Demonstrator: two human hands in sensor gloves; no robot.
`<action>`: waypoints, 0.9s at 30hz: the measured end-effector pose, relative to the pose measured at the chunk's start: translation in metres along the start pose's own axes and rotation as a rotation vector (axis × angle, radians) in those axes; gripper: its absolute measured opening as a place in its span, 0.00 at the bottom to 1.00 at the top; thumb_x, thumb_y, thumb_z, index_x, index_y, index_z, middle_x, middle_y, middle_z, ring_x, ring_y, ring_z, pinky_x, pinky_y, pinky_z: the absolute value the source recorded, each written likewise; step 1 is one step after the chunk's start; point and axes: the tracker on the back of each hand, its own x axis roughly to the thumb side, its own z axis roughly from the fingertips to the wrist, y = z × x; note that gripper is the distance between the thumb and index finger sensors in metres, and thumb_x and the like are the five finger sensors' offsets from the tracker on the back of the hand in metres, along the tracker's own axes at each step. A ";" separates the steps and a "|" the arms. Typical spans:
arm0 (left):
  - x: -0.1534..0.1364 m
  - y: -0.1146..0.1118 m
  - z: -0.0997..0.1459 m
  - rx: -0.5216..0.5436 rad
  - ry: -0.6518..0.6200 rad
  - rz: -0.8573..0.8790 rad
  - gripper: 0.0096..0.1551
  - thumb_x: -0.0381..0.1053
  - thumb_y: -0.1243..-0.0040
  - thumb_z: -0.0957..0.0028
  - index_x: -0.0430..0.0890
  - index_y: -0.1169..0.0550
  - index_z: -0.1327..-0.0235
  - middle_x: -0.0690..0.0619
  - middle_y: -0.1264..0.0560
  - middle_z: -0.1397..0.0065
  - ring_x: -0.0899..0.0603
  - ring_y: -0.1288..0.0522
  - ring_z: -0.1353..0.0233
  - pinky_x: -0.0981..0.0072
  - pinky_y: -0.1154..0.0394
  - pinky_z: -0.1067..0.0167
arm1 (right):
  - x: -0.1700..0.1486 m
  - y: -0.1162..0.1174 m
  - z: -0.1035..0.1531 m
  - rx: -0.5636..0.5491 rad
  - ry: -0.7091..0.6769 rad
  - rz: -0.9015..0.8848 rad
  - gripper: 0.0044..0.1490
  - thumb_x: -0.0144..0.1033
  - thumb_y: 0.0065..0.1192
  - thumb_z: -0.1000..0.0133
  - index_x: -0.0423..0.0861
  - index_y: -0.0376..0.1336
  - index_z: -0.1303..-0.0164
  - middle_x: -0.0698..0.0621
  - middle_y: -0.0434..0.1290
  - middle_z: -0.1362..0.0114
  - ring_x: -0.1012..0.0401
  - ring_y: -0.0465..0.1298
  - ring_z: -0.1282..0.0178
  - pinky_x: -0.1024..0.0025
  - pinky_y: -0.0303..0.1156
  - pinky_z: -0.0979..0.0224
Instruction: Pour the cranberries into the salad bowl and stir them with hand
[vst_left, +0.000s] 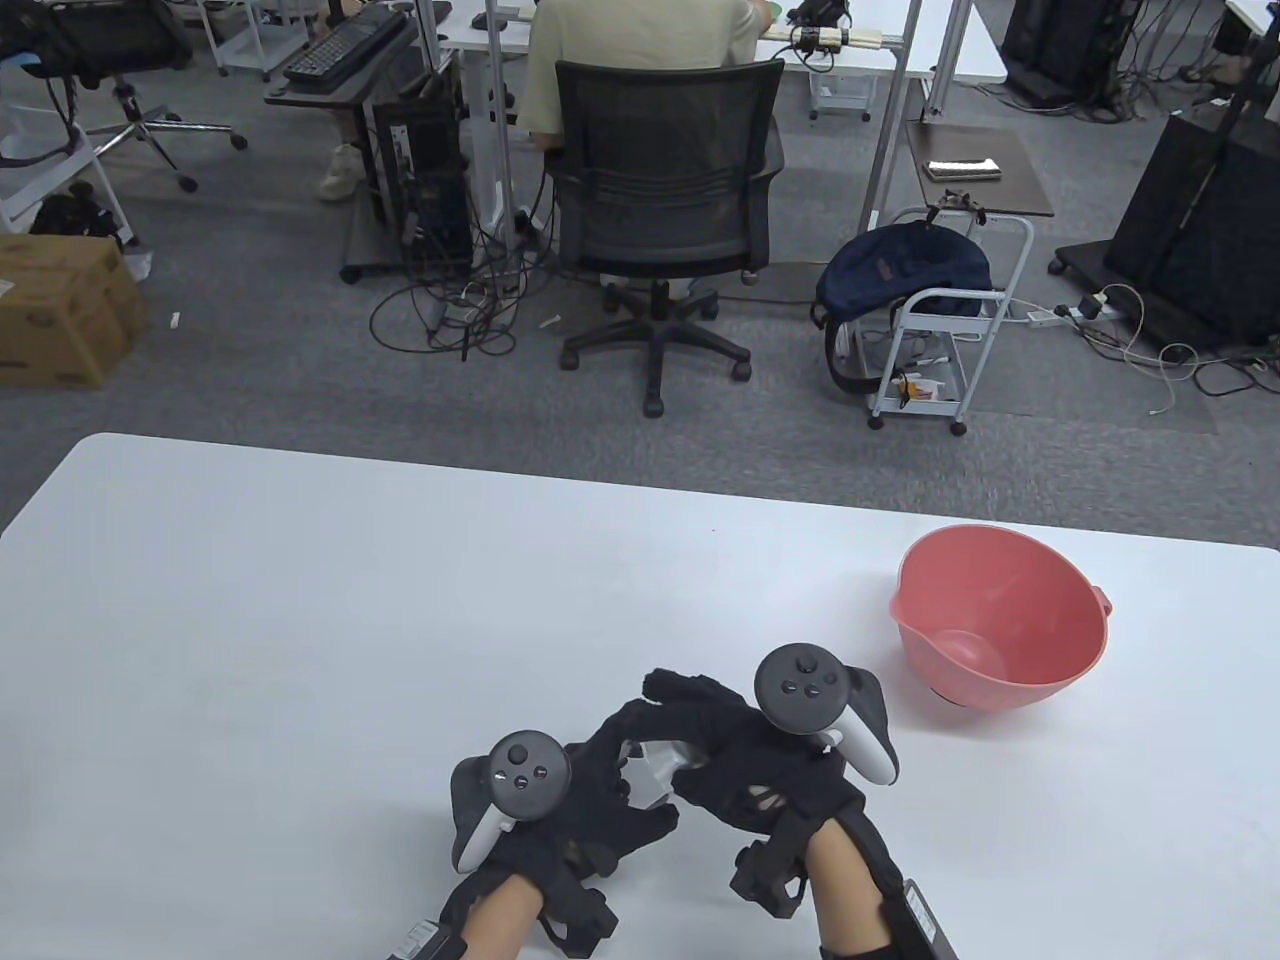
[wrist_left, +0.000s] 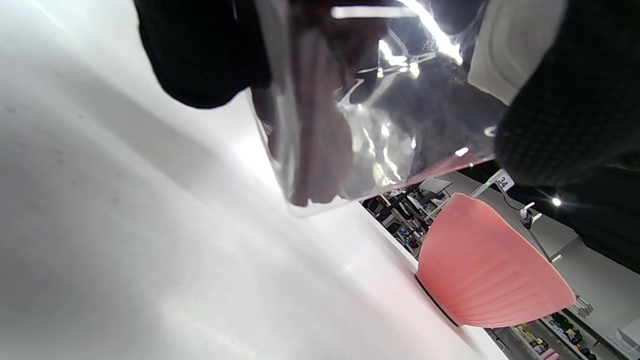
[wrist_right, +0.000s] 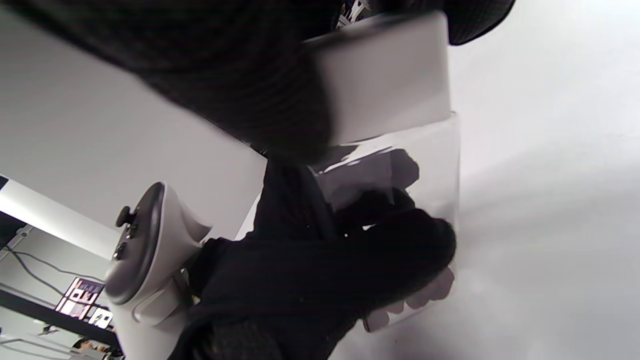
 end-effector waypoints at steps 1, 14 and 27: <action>0.000 0.000 0.000 0.004 0.002 -0.002 0.62 0.75 0.16 0.61 0.81 0.48 0.25 0.58 0.28 0.16 0.42 0.26 0.22 0.48 0.21 0.37 | -0.001 0.001 0.000 0.010 -0.015 -0.036 0.47 0.51 0.84 0.51 0.67 0.59 0.23 0.54 0.52 0.08 0.34 0.47 0.14 0.36 0.58 0.20; 0.002 -0.001 0.000 0.004 -0.010 -0.023 0.62 0.75 0.16 0.61 0.81 0.48 0.25 0.58 0.29 0.16 0.42 0.26 0.22 0.48 0.21 0.36 | -0.017 0.000 0.006 -0.203 0.335 0.195 0.71 0.94 0.52 0.59 0.55 0.44 0.16 0.38 0.57 0.14 0.55 0.85 0.49 0.74 0.84 0.55; 0.001 -0.001 0.001 -0.003 0.005 -0.026 0.62 0.75 0.16 0.61 0.79 0.48 0.24 0.57 0.28 0.16 0.41 0.26 0.23 0.47 0.21 0.37 | -0.008 -0.002 0.001 -0.024 0.142 0.000 0.45 0.42 0.85 0.51 0.70 0.61 0.27 0.45 0.57 0.12 0.35 0.68 0.23 0.45 0.72 0.29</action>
